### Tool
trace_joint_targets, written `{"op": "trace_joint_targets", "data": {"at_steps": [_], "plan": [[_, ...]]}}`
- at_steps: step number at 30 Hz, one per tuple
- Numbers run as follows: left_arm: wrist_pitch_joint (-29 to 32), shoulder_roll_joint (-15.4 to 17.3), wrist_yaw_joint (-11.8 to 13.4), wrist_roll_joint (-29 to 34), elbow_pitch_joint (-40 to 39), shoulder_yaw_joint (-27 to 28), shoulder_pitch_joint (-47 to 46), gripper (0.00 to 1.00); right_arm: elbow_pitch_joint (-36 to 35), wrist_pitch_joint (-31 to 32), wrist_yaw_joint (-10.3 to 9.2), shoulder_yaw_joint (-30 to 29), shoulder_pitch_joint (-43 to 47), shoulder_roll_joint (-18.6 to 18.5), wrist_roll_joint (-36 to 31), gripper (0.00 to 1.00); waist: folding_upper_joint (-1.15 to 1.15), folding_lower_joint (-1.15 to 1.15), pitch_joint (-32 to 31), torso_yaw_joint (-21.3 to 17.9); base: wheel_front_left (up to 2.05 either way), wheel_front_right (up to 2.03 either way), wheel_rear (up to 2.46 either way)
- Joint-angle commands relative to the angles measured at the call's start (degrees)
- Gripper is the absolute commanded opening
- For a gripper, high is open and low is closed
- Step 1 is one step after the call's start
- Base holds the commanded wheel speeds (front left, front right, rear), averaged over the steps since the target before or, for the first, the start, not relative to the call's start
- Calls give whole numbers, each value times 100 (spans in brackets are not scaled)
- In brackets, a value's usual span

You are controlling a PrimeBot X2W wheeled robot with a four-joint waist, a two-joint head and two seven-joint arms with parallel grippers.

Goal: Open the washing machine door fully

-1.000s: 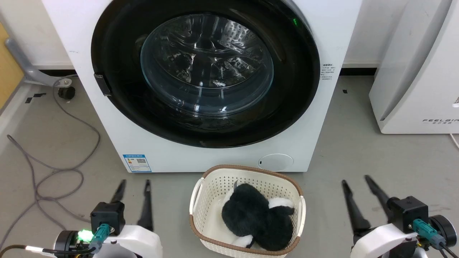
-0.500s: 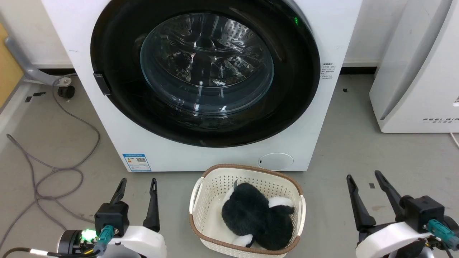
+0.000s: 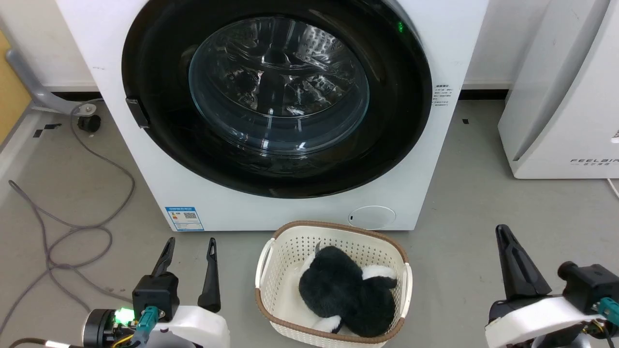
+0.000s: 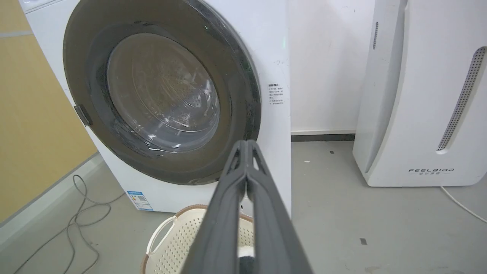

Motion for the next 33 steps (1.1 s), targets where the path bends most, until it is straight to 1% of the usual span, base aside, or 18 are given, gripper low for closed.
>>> {"op": "trace_joint_targets", "data": {"at_steps": [1, 3, 9, 17, 19, 22, 24, 29, 33], "plan": [[-70, 1, 60, -48, -48, -28, -119, 100, -45, -71, 1, -10, -12, 0, 293, 0, 0, 0, -2, 2, 0, 0, 0], [-82, 1, 68, -52, -50, -34, -119, 100, -46, -83, 1, -6, -13, 0, 408, 0, 0, 0, -3, 3, 0, 0, 0], [-154, 2, 103, -66, -57, -76, -132, 100, 9, -155, 1, -52, -25, 0, 1410, 0, 0, 0, -5, 12, 0, 0, 0], [-250, 2, 146, -86, -69, -125, -150, 100, 115, -245, 2, 156, -45, 0, 3158, 0, 0, 0, -12, 27, 0, 0, 0], [-274, 2, 157, -90, -73, -133, -153, 100, 108, -208, 2, 142, -57, 0, 3657, 0, 0, 0, -12, 29, 0, 0, 0], [-310, 2, 172, -101, -78, -146, -158, 100, 123, -62, 2, 19, -64, 0, 4622, 0, 0, 0, -10, 33, 0, 0, 0], [-334, 2, 181, -107, -81, -154, -162, 100, 178, 64, 2, -75, -71, 0, 5057, 0, 0, 0, -8, 37, 0, 0, 0], [-393, 2, 195, -119, -85, -182, -186, 100, 350, 292, 2, -198, -140, 0, 5610, 0, 0, 0, 16, 63, 0, 0, 0], [-441, 2, 209, -123, -105, -198, -232, 100, 470, 372, 2, -299, -265, 0, 5926, 0, 0, 0, 81, 101, 0, 0, 0]]}}
